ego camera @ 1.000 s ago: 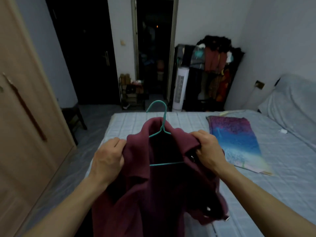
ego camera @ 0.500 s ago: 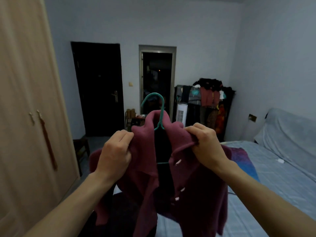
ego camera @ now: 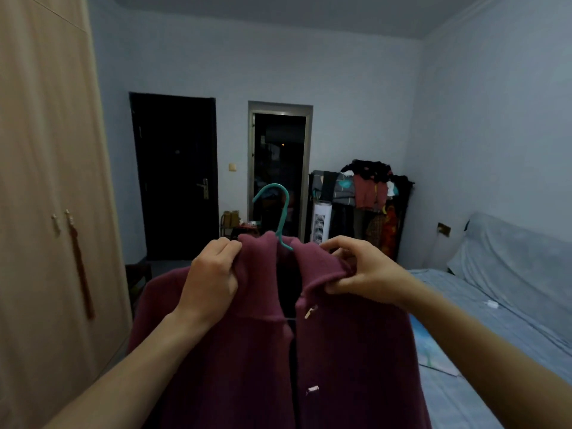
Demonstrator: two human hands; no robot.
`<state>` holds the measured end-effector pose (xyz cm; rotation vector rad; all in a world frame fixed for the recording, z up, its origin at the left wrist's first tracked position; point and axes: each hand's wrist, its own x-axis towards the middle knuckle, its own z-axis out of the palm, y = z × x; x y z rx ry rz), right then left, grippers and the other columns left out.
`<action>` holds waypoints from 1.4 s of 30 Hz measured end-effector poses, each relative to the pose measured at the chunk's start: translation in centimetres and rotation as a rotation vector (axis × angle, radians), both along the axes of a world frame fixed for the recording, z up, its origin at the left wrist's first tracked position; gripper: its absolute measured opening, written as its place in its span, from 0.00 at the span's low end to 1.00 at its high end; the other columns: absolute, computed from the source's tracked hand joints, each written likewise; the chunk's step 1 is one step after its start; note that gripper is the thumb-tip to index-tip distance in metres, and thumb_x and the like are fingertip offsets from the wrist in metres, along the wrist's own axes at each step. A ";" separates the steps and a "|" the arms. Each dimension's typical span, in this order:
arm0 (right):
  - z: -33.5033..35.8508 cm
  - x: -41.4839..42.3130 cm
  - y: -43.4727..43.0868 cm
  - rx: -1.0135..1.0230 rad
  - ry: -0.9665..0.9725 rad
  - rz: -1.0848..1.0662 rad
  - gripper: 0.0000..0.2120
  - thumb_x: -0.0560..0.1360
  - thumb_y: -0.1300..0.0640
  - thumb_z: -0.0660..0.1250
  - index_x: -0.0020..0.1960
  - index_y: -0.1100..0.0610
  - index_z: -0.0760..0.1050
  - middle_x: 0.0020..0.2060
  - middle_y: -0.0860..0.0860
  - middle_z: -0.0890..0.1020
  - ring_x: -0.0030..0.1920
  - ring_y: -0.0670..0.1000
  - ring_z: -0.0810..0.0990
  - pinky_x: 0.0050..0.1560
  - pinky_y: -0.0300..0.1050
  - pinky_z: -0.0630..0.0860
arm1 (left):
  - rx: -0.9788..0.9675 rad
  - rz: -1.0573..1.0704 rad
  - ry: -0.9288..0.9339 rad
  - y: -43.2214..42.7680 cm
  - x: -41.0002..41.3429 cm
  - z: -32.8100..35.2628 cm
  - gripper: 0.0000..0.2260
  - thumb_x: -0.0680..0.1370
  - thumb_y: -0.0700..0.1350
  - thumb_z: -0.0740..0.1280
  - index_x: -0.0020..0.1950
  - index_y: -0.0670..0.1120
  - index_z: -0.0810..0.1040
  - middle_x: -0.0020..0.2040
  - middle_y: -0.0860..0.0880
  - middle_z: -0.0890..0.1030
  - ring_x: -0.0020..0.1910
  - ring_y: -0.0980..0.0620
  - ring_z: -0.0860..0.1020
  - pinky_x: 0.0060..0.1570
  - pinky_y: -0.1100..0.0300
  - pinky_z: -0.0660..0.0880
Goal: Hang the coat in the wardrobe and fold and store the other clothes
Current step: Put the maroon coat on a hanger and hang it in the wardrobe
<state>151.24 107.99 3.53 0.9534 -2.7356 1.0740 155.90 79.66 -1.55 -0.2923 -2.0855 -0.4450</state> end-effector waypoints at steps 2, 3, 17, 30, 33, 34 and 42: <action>0.9 0.9 1.0 0.042 -0.153 0.094 0.39 0.64 0.46 0.80 0.70 0.38 0.67 0.61 0.41 0.74 0.59 0.45 0.78 0.57 0.42 0.79 | 0.006 0.013 -0.004 -0.5 0.4 0.1 0.13 0.70 0.27 0.66 0.51 0.38 0.79 0.44 0.45 0.78 0.43 0.48 0.75 0.48 0.66 0.67; 1.1 1.4 1.2 0.019 -0.179 0.125 0.38 0.65 0.42 0.78 0.72 0.38 0.66 0.64 0.39 0.73 0.61 0.44 0.77 0.58 0.40 0.78 | 0.006 0.013 0.003 -0.8 0.6 0.1 0.12 0.71 0.28 0.65 0.52 0.38 0.79 0.44 0.45 0.78 0.43 0.47 0.75 0.48 0.65 0.67; -0.6 3.1 -2.6 0.371 0.405 -0.027 0.10 0.78 0.46 0.67 0.51 0.51 0.70 0.43 0.44 0.73 0.43 0.46 0.70 0.46 0.42 0.69 | 0.088 -0.134 -0.056 -1.1 3.7 -0.4 0.25 0.73 0.28 0.67 0.66 0.48 0.74 0.49 0.52 0.77 0.46 0.55 0.77 0.51 0.63 0.76; -2.0 2.2 -5.0 -0.159 0.453 -0.108 0.08 0.75 0.53 0.71 0.52 0.54 0.78 0.39 0.46 0.81 0.38 0.43 0.79 0.39 0.38 0.77 | 0.217 -0.312 -0.367 -2.1 3.5 2.0 0.23 0.75 0.41 0.57 0.68 0.46 0.76 0.60 0.56 0.75 0.61 0.61 0.73 0.65 0.62 0.69; -2.3 1.9 -5.4 -0.180 0.463 -0.136 0.07 0.75 0.53 0.72 0.50 0.54 0.79 0.38 0.44 0.80 0.36 0.42 0.79 0.38 0.35 0.75 | 0.169 -0.142 -0.384 -1.2 3.4 1.6 0.29 0.77 0.60 0.53 0.73 0.49 0.72 0.64 0.57 0.75 0.64 0.61 0.69 0.68 0.52 0.66; -2.4 1.9 -5.6 -0.186 0.468 -0.142 0.06 0.75 0.52 0.72 0.49 0.54 0.79 0.37 0.44 0.80 0.36 0.42 0.79 0.38 0.34 0.75 | 0.048 0.022 -0.346 -0.7 3.3 1.5 0.33 0.76 0.66 0.50 0.74 0.49 0.71 0.65 0.57 0.74 0.65 0.58 0.67 0.67 0.52 0.64; -3.1 2.2 -6.0 -0.229 0.457 -0.165 0.06 0.75 0.53 0.72 0.49 0.53 0.79 0.36 0.44 0.80 0.36 0.43 0.79 0.38 0.39 0.78 | -0.012 0.347 -0.222 3.2 2.5 1.3 0.37 0.75 0.69 0.46 0.70 0.44 0.72 0.54 0.50 0.68 0.53 0.51 0.66 0.56 0.55 0.70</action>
